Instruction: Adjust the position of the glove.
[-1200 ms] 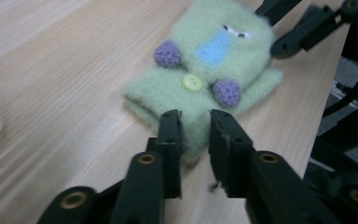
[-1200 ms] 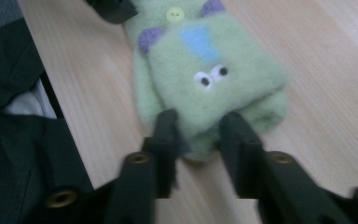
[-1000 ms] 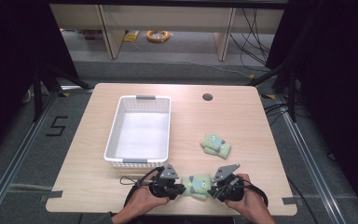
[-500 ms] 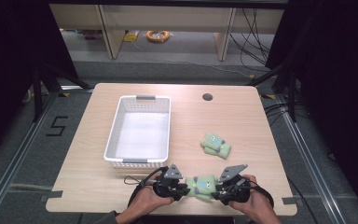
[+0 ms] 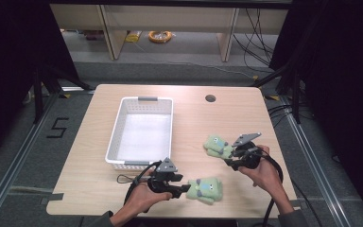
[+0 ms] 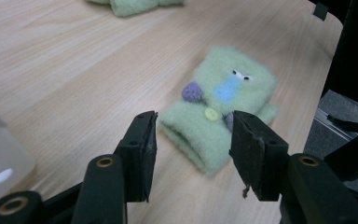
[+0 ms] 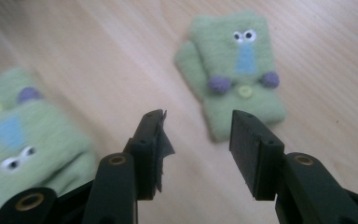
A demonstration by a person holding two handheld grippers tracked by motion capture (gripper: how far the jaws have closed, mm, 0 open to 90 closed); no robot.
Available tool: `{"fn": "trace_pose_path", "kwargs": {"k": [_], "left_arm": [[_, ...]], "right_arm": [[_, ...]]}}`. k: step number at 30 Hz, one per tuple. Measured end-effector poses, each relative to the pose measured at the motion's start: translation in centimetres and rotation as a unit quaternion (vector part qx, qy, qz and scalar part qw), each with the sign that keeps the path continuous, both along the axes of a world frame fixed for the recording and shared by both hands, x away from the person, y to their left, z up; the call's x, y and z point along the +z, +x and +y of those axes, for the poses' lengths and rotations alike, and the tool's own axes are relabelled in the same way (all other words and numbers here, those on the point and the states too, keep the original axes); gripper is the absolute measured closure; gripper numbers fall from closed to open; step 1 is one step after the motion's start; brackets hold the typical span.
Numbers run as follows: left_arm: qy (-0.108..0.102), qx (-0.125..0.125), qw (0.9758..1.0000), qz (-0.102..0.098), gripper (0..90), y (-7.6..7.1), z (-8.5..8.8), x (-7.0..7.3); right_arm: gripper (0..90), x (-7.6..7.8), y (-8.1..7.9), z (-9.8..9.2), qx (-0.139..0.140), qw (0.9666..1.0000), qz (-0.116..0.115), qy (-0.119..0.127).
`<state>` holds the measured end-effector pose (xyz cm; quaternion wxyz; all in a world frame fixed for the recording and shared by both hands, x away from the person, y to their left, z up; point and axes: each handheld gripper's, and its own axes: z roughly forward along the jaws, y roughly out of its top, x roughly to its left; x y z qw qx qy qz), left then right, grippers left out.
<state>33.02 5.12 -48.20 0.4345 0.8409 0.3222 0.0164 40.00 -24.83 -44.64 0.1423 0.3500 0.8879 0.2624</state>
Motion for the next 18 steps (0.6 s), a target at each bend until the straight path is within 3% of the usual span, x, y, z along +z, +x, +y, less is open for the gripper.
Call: {"fn": "trace_pose_path", "kwargs": {"k": [3, 5, 8, 9, 15, 18], "left_arm": [[0.002, -0.005, 1.0000, -0.002, 50.2, -0.4, 0.4, -0.1], [0.003, -0.005, 1.0000, -0.003, 49.8, -0.5, 0.6, -0.1], [0.000, 0.002, 1.0000, -0.001, 49.5, -0.9, 1.6, 0.0], [0.000, 0.002, 1.0000, -0.001, 49.5, -0.9, 1.6, 0.0], [-0.001, 0.017, 0.9998, 0.007, 49.5, -1.1, 3.1, -0.3], [0.003, 0.013, 0.9999, 0.003, 49.5, -1.0, 3.6, -0.3]], "right_arm": [[54.8, -0.4, 1.6, 0.5, -0.003, 0.9998, 0.021, -0.005], [54.6, -0.6, 2.3, 0.6, 0.004, 0.9998, 0.015, -0.011], [52.2, -0.9, 4.3, 1.4, 0.008, 0.9995, 0.024, -0.018], [52.2, -0.9, 4.3, 1.4, 0.008, 0.9995, 0.024, -0.018], [39.7, -1.5, 7.3, 2.4, 0.028, 0.9974, 0.048, -0.046], [38.7, -2.0, 8.1, 2.6, 0.030, 0.9958, 0.059, -0.063]]}}
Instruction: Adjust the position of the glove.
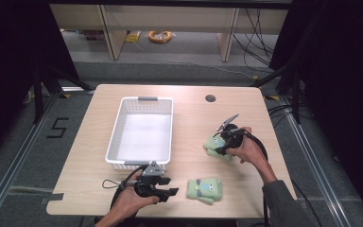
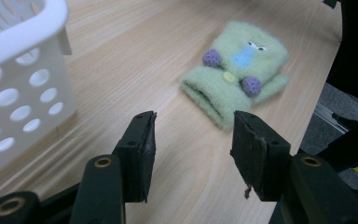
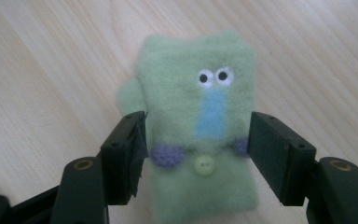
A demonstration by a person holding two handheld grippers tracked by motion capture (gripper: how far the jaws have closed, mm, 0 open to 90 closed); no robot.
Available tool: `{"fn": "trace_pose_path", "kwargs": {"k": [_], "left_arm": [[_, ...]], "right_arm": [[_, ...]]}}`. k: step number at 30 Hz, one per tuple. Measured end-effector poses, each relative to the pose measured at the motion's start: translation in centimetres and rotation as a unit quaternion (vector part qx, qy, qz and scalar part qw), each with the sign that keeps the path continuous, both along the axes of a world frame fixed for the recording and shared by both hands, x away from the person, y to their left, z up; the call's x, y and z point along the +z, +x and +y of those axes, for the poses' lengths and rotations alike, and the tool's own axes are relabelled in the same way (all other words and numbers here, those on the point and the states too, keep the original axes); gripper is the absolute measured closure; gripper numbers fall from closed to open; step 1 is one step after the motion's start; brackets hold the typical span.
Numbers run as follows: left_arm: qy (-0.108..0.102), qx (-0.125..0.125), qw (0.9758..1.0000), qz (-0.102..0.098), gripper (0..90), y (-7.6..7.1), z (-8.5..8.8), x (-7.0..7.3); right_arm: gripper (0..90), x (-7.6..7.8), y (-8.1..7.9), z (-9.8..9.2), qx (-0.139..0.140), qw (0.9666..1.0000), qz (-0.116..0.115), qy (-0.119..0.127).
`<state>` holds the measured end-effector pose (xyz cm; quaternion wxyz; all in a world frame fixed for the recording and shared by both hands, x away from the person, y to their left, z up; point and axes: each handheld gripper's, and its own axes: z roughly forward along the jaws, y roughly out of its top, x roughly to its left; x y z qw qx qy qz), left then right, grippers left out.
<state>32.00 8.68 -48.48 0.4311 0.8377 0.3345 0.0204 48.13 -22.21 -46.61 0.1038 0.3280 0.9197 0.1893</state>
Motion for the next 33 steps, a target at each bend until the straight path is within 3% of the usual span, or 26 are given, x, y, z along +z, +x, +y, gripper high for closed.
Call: {"fn": "trace_pose_path", "kwargs": {"k": [6, 11, 14, 16, 20, 26, 33], "left_arm": [[0.000, 0.000, 1.0000, 0.000, 49.3, -0.1, 0.3, -0.1], [-0.002, 0.007, 0.9999, 0.008, 48.9, -0.1, 0.4, -0.2], [0.000, 0.003, 1.0000, 0.002, 48.9, -0.1, 0.5, -0.2], [0.000, 0.002, 1.0000, 0.001, 49.0, -0.1, 0.5, -0.3], [-0.001, 0.011, 0.9999, 0.007, 48.8, 0.0, 0.7, -0.4], [-0.002, 0.010, 0.9999, 0.004, 48.6, 0.1, 1.1, -0.3], [-0.006, 0.016, 0.9998, 0.007, 48.0, 0.1, 1.4, -0.4]], "right_arm": [[37.1, -0.8, 0.8, 0.3, 0.006, 0.9998, 0.013, -0.011], [42.4, -1.1, 1.2, 0.3, 0.015, 0.9994, 0.016, -0.026], [51.1, -1.2, 1.4, 0.2, 0.019, 0.9992, 0.019, -0.028], [64.6, -1.0, 1.6, 0.0, 0.029, 0.9987, 0.011, -0.039], [71.3, -0.9, 1.4, 0.0, 0.039, 0.9981, 0.003, -0.047], [76.3, 0.1, 0.6, -0.8, 0.046, 0.9987, -0.001, -0.020], [77.5, 3.4, -1.4, -1.8, 0.061, 0.9977, -0.028, 0.008]]}}
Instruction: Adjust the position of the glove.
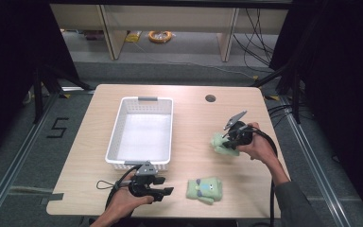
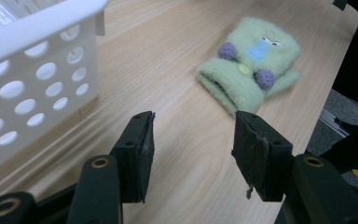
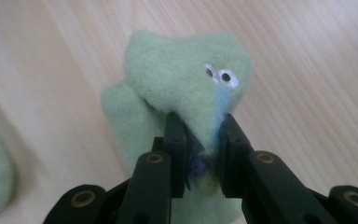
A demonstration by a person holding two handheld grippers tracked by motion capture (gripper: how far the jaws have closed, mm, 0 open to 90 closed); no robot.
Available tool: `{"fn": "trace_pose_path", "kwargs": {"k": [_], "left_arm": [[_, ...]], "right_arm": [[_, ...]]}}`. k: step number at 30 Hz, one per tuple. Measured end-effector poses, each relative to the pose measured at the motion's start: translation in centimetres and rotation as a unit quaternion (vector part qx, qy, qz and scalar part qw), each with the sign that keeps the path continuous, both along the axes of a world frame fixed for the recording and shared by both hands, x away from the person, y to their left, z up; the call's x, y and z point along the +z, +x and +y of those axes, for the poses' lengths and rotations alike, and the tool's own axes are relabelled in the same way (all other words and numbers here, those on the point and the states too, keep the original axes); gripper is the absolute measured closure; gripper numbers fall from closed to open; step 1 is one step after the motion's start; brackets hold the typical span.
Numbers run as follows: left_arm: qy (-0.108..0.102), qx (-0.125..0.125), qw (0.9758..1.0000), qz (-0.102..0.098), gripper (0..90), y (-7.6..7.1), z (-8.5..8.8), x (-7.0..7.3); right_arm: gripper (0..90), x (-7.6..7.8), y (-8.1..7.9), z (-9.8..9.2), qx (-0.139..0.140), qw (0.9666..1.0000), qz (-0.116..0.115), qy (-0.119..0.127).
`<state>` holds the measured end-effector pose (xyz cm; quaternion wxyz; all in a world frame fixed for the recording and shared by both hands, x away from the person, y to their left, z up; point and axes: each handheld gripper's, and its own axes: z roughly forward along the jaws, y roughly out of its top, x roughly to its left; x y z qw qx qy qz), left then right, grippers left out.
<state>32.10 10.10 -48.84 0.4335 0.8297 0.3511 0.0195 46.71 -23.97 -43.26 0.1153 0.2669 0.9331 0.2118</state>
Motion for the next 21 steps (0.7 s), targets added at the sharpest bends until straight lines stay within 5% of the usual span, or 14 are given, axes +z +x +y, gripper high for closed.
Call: {"fn": "trace_pose_path", "kwargs": {"k": [9, 21], "left_arm": [[0.000, 0.008, 1.0000, 0.003, 48.0, -0.1, 0.7, -0.1], [-0.003, 0.007, 1.0000, 0.005, 47.9, -0.1, 0.8, -0.1]], "right_arm": [[77.6, 2.9, -5.7, 1.7, 0.083, 0.9960, -0.024, 0.023], [77.3, 1.9, -11.3, 5.2, 0.157, 0.9872, -0.025, 0.017]]}}
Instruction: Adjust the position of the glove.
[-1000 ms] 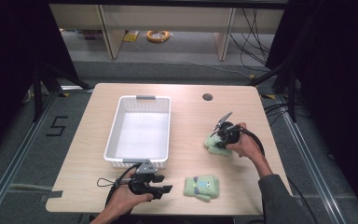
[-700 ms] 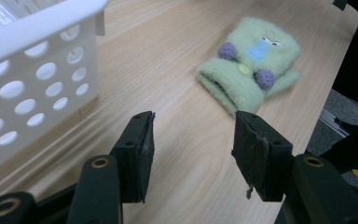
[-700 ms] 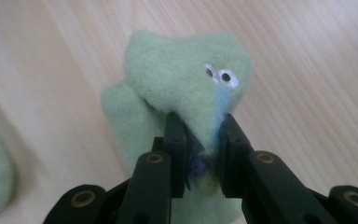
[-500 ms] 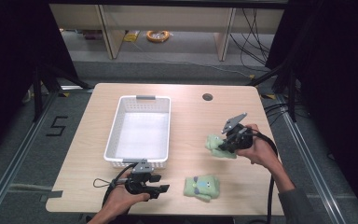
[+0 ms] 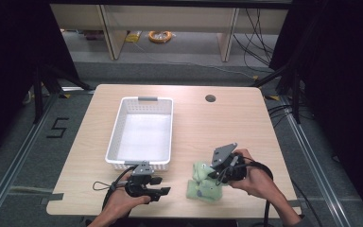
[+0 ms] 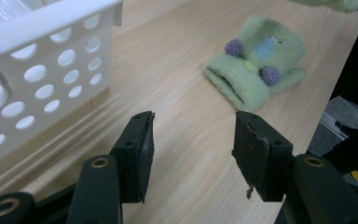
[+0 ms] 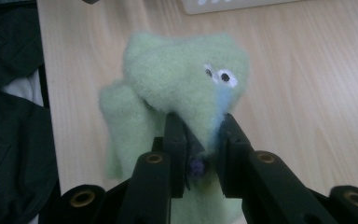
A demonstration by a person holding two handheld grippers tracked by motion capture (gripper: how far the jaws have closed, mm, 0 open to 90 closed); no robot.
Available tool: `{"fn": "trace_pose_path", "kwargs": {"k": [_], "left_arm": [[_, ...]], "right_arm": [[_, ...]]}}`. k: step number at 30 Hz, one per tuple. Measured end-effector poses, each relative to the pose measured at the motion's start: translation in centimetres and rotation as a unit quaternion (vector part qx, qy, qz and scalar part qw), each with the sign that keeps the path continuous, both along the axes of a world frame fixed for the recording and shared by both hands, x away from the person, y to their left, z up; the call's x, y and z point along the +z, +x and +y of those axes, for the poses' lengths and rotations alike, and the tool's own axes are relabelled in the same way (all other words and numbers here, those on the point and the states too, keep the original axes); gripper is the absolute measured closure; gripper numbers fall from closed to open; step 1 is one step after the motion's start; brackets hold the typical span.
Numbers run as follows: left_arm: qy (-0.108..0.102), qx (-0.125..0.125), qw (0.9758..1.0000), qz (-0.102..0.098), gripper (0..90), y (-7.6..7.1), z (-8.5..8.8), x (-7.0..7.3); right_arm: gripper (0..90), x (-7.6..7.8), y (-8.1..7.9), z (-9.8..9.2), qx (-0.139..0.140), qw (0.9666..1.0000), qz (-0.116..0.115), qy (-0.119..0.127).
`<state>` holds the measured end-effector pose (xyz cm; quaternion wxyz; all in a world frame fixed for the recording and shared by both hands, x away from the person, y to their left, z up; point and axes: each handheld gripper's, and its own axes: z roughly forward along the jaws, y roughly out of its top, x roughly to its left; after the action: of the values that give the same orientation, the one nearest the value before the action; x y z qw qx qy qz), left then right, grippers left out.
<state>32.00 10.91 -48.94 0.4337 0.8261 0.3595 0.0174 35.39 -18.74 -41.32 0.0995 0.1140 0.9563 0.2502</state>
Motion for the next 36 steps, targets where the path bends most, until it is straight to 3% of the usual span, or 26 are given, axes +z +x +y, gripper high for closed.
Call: {"fn": "trace_pose_path", "kwargs": {"k": [13, 16, 19, 21, 23, 25, 32, 36], "left_arm": [[0.002, 0.000, 1.0000, 0.000, 48.0, -0.1, -0.1, -0.1], [0.000, 0.002, 1.0000, 0.004, 48.0, -0.1, -0.1, -0.1], [0.001, 0.000, 1.0000, 0.000, 48.0, -0.1, -0.2, -0.1], [-0.001, -0.001, 1.0000, 0.000, 48.1, -0.1, -0.2, -0.1], [0.002, -0.003, 1.0000, -0.002, 48.2, -0.1, -0.2, -0.1], [0.003, 0.004, 1.0000, 0.002, 48.3, -0.3, -0.3, -0.1], [-0.001, -0.007, 1.0000, -0.001, 48.3, -0.3, -0.5, -0.2], [0.003, -0.009, 1.0000, -0.001, 48.4, -0.3, -0.5, -0.1]], "right_arm": [[76.7, -1.4, -1.2, 1.0, 0.007, 0.9998, 0.006, -0.016], [76.4, -1.5, -1.4, 1.1, -0.010, 0.9997, 0.013, -0.018], [76.2, -1.7, -1.5, 1.2, -0.045, 0.9986, 0.020, -0.020], [76.3, -1.8, -1.5, 1.2, -0.042, 0.9987, 0.018, -0.021], [76.5, -2.1, -1.6, 1.3, -0.058, 0.9978, 0.017, -0.027], [76.5, -2.2, -1.6, 1.4, -0.055, 0.9979, 0.019, -0.028], [76.0, -2.7, -1.8, 1.9, -0.033, 0.9990, 0.021, -0.024], [75.5, -3.0, -1.7, 2.0, -0.039, 0.9986, 0.020, -0.029]]}}
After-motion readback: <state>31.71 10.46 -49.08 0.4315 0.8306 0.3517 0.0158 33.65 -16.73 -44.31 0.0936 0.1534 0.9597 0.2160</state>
